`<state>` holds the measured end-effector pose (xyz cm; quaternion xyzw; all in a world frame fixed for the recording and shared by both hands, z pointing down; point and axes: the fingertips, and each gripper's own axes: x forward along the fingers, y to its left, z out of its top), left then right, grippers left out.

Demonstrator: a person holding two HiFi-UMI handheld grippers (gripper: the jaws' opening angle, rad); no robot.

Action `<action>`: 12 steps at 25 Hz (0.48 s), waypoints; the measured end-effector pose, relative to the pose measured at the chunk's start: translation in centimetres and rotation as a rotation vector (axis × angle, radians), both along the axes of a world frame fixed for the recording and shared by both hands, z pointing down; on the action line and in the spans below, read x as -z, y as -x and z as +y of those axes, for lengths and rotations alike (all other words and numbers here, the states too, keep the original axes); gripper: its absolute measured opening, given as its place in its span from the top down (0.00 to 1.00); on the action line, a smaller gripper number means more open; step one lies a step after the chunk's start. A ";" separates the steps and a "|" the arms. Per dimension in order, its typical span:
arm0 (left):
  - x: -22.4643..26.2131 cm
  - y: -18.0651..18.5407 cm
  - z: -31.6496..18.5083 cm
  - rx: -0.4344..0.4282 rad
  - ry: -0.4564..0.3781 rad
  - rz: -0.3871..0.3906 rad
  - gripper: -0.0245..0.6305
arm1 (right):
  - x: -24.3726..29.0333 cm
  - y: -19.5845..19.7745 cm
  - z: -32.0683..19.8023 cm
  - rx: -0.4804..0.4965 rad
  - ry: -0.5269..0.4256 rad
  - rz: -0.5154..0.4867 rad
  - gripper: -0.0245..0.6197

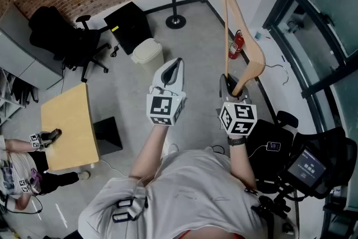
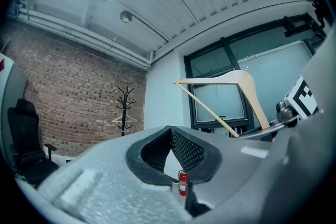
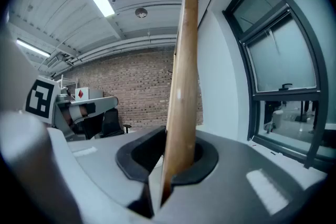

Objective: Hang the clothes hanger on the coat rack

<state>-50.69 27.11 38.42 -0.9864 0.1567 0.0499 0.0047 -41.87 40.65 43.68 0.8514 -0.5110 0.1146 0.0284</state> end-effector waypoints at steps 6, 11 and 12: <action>-1.4 -1.1 1.9 -0.009 -0.003 -0.015 0.96 | -0.7 -1.2 1.5 -0.017 -0.043 0.006 0.89; -1.6 -6.2 6.7 -0.015 -0.017 -0.023 0.96 | -0.5 -6.4 5.5 -0.023 -0.051 0.004 0.89; -1.8 -7.5 7.5 -0.013 -0.010 -0.031 0.96 | -0.4 -7.7 6.4 -0.027 -0.054 0.004 0.89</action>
